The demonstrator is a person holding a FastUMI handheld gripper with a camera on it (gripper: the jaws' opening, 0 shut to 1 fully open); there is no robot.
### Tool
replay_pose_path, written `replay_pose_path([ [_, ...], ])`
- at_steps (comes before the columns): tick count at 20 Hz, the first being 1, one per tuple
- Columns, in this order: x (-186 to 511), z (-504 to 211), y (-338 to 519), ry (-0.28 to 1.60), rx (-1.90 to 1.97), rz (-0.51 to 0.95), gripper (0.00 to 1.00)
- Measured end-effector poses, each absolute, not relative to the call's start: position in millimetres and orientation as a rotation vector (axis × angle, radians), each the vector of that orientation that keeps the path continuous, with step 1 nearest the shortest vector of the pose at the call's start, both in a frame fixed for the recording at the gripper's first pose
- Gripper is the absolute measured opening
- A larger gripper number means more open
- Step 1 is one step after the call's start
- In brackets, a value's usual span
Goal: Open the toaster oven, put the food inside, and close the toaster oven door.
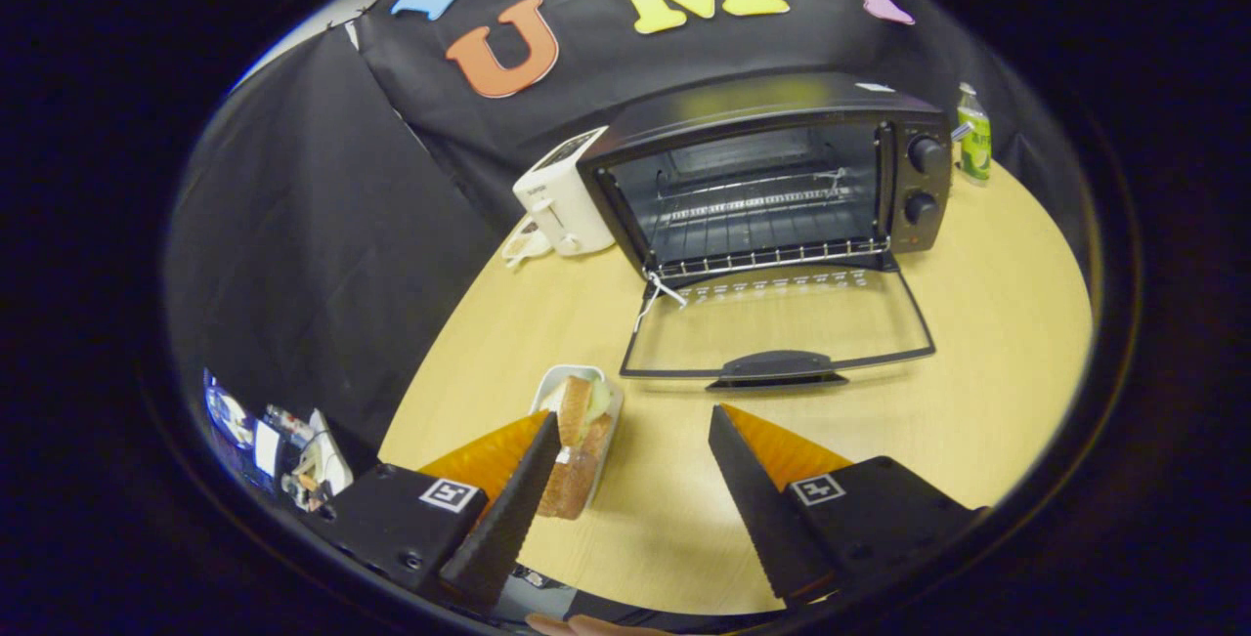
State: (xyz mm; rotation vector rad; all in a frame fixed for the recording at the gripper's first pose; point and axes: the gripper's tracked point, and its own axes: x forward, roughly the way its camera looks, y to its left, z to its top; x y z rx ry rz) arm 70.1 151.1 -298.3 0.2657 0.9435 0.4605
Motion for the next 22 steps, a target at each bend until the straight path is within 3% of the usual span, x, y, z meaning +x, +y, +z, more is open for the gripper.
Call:
replay_pose_path([
  [5,51,-311,182,1.122,0.408,0.578,0.95],
  [8,51,-326,184,1.205,0.434,0.560,0.90],
  [15,48,-330,198,1.288,0.519,0.604,0.63],
  [17,48,-328,200,1.279,0.524,0.611,0.50],
  [22,47,-323,200,1.254,0.544,0.616,0.39],
])
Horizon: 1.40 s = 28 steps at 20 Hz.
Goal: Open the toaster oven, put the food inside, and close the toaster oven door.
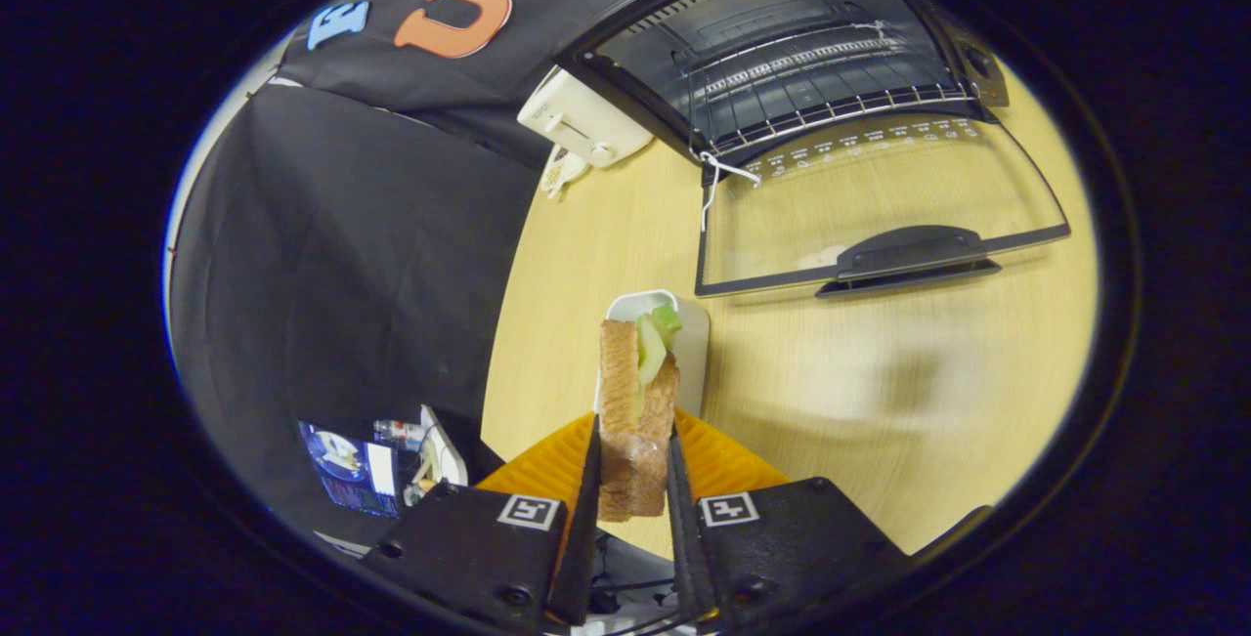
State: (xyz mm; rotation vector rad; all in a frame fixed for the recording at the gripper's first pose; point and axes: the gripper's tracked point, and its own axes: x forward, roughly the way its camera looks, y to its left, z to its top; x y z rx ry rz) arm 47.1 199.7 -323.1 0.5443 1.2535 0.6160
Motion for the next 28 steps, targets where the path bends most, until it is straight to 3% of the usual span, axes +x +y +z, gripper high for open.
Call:
replay_pose_path([
  [10,59,-283,189,1.092,0.684,0.745,0.38],
  [17,102,-276,162,0.902,0.806,0.690,0.38],
  [28,208,-271,80,0.518,1.103,0.299,0.38],
])
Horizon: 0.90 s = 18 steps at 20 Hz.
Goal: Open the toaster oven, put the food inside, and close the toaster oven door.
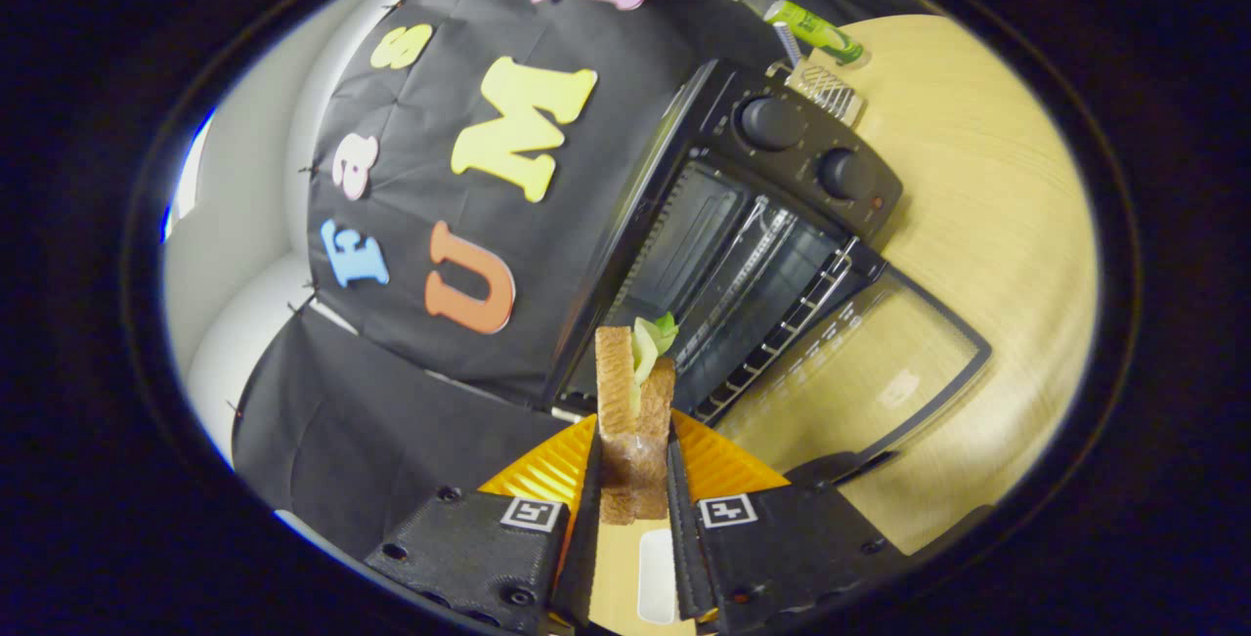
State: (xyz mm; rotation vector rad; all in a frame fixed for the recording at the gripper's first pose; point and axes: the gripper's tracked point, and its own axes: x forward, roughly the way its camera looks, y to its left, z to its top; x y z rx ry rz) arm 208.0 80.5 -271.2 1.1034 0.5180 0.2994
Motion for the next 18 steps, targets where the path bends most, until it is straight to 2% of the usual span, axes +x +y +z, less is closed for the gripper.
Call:
replay_pose_path([
  [7,264,-292,75,0.432,1.182,0.074,0.38],
  [18,331,-307,90,0.354,1.176,-0.014,0.38],
])
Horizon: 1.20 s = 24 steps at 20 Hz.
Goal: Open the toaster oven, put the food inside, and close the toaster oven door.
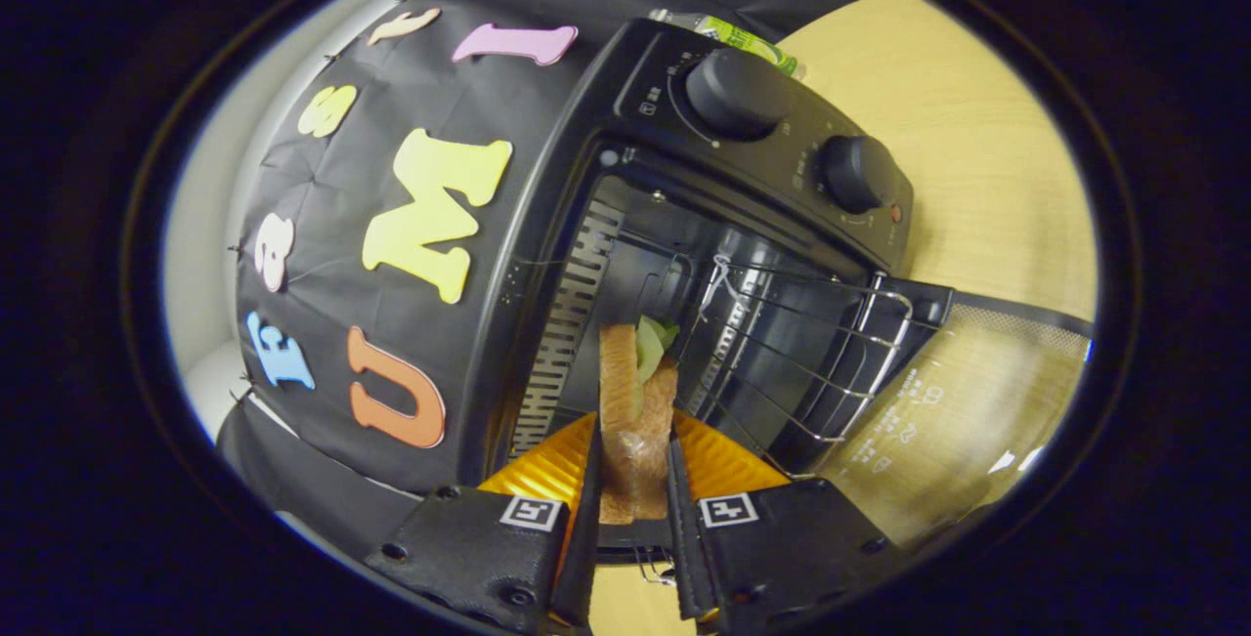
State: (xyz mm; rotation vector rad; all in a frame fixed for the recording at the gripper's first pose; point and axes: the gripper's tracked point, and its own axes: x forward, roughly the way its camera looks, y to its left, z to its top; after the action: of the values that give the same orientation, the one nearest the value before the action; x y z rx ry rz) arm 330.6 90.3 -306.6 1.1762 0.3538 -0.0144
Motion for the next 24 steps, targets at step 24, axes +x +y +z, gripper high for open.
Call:
replay_pose_path([
  [24,333,-323,121,0.516,0.937,0.067,0.68],
])
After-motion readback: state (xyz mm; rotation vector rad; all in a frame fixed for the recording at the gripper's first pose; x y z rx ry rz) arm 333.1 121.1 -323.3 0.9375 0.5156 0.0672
